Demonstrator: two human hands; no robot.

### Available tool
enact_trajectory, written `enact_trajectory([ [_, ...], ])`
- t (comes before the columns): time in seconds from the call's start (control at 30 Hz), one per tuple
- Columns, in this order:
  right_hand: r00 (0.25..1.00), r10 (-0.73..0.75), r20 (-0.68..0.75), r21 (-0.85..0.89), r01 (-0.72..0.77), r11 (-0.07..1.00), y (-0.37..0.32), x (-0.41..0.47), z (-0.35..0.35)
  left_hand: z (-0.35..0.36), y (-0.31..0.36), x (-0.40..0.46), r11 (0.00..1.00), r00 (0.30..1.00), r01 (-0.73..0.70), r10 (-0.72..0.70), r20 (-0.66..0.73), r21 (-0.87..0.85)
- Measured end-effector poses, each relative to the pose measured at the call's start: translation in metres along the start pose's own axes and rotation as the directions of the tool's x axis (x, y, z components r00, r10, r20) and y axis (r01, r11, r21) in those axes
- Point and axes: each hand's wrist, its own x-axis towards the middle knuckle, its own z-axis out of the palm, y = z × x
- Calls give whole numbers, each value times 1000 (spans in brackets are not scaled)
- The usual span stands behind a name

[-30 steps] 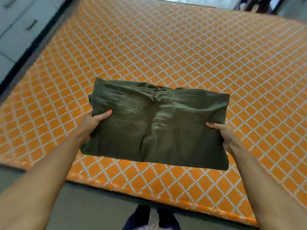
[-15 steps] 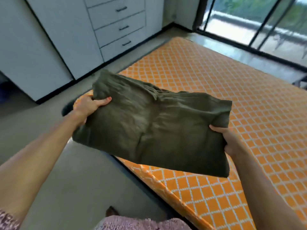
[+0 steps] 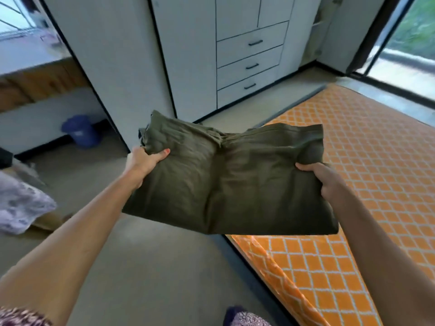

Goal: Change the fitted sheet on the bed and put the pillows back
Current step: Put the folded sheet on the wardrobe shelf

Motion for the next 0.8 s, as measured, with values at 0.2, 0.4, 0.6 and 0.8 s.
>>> enact_trajectory([
  [0.2, 1000, -25, 4, -63, 25, 998, -41, 63, 95, -55, -16, 98, 994, 996, 79, -83, -45, -73],
  [0.4, 1000, 16, 10, -56, -15, 998, -90, 142, 170, -90, -4, 216, 983, 987, 140, -148, -59, -122],
  [0.6, 1000, 5, -19, -7, -5, 1000, -151, 207, 248, -99, 38, 337, 987, 993, 112, -116, -27, -115],
  [0.8, 994, 14, -111, 47, -9, 999, -191, 283, 304, -80, 77, 479, 996, 996, 70, -67, 52, -55],
])
